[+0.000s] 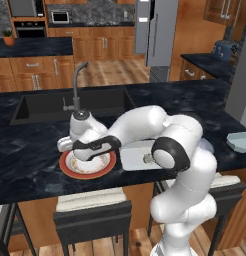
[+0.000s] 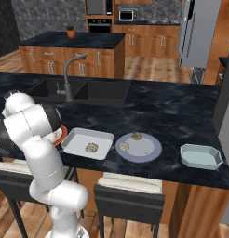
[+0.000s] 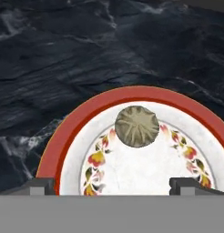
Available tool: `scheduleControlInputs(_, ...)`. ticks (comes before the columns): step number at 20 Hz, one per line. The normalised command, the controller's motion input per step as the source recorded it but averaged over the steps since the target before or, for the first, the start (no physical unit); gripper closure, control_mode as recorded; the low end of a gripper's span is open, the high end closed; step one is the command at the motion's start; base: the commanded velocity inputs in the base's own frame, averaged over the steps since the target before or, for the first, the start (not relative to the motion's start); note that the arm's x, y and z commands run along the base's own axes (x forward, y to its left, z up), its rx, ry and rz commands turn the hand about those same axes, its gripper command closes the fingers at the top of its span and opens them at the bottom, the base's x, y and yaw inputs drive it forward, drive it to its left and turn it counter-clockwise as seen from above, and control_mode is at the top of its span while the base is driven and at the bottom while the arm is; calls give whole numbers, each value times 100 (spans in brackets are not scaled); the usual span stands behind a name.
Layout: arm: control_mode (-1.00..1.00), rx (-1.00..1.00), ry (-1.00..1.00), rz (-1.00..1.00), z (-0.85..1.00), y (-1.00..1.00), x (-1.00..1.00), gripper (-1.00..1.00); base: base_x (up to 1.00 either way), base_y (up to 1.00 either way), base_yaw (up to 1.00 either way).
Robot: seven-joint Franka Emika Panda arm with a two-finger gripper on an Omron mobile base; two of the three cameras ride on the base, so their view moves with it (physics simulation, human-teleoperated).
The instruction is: Place two dumplings into each of the tupperware containers and then place the containers in the fridge.
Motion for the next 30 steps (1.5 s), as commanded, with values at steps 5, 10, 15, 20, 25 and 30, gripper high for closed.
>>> scheduleControlInputs(5,-100,-12,16,0,-24,-7,48,-100,0,0,0)
scheduleControlInputs(10,-100,-2,3,0,-79,-18,12,-100,0,0,0)
scheduleControlInputs(15,-100,0,0,0,-55,-62,1,-100,0,0,0)
scheduleControlInputs(20,-100,7,-3,0,-14,-52,13,-100,0,0,0)
scheduleControlInputs(25,-100,4,-6,0,-5,17,20,-100,0,0,0)
scheduleControlInputs(30,-100,0,0,0,0,44,2,-100,0,0,0)
